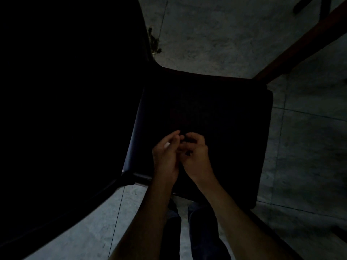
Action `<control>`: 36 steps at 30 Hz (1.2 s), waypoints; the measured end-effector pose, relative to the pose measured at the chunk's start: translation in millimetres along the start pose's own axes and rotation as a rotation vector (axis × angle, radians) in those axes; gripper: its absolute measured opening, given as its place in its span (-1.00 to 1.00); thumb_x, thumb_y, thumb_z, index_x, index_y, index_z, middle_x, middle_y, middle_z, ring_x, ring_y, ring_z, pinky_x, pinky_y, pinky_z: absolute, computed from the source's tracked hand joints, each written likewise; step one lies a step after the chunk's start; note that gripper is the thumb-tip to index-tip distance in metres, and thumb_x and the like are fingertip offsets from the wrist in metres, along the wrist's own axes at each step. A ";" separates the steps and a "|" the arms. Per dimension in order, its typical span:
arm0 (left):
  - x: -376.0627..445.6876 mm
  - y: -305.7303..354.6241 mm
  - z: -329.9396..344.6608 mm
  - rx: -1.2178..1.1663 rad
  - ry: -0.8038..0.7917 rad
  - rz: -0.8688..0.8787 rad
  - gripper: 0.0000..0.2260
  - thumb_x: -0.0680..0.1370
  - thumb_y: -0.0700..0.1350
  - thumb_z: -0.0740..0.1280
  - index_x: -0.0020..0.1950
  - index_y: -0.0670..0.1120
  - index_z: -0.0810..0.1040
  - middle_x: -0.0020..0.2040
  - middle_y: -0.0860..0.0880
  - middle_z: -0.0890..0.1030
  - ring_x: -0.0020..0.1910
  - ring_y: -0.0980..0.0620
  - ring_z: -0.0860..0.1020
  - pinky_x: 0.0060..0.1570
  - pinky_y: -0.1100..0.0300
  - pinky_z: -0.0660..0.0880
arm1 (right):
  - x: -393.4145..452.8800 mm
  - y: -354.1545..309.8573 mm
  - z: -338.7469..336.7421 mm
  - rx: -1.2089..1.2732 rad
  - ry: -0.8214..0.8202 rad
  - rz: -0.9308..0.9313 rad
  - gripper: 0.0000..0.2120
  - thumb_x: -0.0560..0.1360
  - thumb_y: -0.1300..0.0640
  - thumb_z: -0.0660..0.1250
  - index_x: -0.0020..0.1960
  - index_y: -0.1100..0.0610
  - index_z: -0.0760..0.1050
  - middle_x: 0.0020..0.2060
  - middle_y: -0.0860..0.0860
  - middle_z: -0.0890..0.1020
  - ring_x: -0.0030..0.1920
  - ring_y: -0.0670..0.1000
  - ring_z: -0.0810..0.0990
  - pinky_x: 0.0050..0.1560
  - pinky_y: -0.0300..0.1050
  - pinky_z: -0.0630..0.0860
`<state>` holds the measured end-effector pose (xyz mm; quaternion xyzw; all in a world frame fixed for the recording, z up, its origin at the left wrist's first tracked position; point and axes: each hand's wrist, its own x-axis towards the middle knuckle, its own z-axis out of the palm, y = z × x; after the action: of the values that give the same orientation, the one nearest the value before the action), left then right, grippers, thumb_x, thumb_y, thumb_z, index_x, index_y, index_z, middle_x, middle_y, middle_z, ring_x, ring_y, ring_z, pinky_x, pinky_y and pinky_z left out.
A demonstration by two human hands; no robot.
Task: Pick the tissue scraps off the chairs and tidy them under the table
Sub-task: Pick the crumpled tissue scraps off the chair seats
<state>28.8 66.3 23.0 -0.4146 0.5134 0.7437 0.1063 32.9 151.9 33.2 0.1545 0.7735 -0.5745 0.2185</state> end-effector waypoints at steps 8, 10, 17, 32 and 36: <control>-31.5 48.8 8.3 0.482 0.069 0.327 -0.93 0.54 -0.10 0.40 -0.08 0.03 0.68 -0.15 0.07 0.70 -0.14 0.17 0.65 -0.09 0.23 0.56 | -22.2 -53.8 -40.3 -0.328 0.139 -0.175 -0.64 0.49 0.12 0.36 0.27 0.10 0.44 0.25 -0.02 0.44 0.27 0.02 0.46 0.30 0.01 0.42; -53.4 72.6 10.7 0.587 0.039 0.428 -0.91 0.53 -0.11 0.42 0.00 -0.07 0.68 -0.08 0.03 0.70 -0.09 0.16 0.63 -0.02 0.24 0.53 | -29.2 -86.2 -57.7 -0.475 0.142 -0.224 -0.55 0.48 0.02 0.35 0.34 0.08 0.40 0.33 0.02 0.44 0.33 0.08 0.42 0.34 0.13 0.38; -149.4 201.3 14.2 0.899 0.172 0.729 -0.70 0.53 0.08 0.39 0.23 0.04 0.58 0.08 0.06 0.61 0.00 0.10 0.58 -0.05 0.27 0.52 | -77.7 -224.5 -101.9 -0.742 0.173 -0.427 -0.42 0.47 -0.11 0.33 0.44 0.03 0.32 0.47 0.03 0.34 0.46 0.12 0.28 0.37 0.21 0.30; -217.7 443.6 -87.5 0.979 0.257 1.202 -0.64 0.53 0.12 0.36 0.29 0.11 0.43 0.11 0.07 0.56 0.05 0.03 0.55 -0.11 0.08 0.55 | -143.3 -449.9 -2.3 -0.754 0.303 -0.671 -0.18 0.46 -0.44 -0.06 0.56 0.03 0.13 0.58 0.04 0.13 0.55 0.12 0.11 0.46 0.25 0.15; -195.8 490.2 -155.1 1.015 0.228 1.234 -0.61 0.52 0.12 0.37 0.31 0.07 0.45 0.08 0.06 0.56 0.03 0.03 0.55 -0.17 0.21 0.40 | -147.7 -483.9 68.5 -0.759 0.391 -0.641 -0.32 0.54 -0.23 0.22 0.55 0.03 0.14 0.58 0.05 0.13 0.55 0.14 0.12 0.47 0.24 0.14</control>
<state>-54.6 -234.1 476.3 -0.0310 0.9328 0.2977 -0.2010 -66.7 -53.2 489.9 -0.0752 0.9616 -0.2528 -0.0757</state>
